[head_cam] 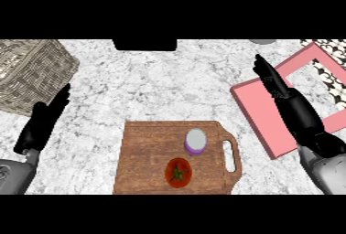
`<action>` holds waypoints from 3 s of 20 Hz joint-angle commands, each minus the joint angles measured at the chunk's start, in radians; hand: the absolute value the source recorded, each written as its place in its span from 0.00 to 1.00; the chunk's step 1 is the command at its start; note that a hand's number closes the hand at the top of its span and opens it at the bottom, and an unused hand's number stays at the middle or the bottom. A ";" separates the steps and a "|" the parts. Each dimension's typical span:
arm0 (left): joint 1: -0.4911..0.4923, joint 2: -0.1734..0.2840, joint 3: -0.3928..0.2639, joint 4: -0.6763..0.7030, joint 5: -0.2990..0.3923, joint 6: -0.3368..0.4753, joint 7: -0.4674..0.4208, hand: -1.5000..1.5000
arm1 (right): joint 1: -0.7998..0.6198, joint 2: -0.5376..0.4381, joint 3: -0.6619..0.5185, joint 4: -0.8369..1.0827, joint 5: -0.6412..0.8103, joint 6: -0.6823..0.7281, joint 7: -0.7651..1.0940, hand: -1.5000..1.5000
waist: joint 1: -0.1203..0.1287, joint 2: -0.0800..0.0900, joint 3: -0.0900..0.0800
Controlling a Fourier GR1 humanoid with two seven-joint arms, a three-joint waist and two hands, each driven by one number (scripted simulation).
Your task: Pick the can from the cutting board and place it in the cardboard box
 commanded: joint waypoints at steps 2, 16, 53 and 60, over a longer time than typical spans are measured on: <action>0.024 -0.067 0.058 -0.068 0.049 0.071 -0.029 0.50 | 0.126 0.033 -0.129 -0.056 0.005 -0.221 0.050 1.00 | -0.036 0.020 0.013; 0.062 -0.227 0.117 -0.278 0.191 0.150 -0.023 0.50 | 0.740 0.159 -0.020 -0.218 0.438 -0.866 0.169 0.00 | -0.023 0.030 0.010; 0.052 -0.267 0.157 -0.278 0.156 0.087 -0.016 0.50 | 0.172 0.443 0.237 -0.338 0.967 -0.083 1.431 0.00 | 0.001 0.039 0.013; 0.101 -0.291 0.145 -0.334 0.117 0.096 0.005 0.50 | 0.149 0.528 0.220 -0.208 1.048 -0.113 1.368 0.00 | 0.003 0.038 0.013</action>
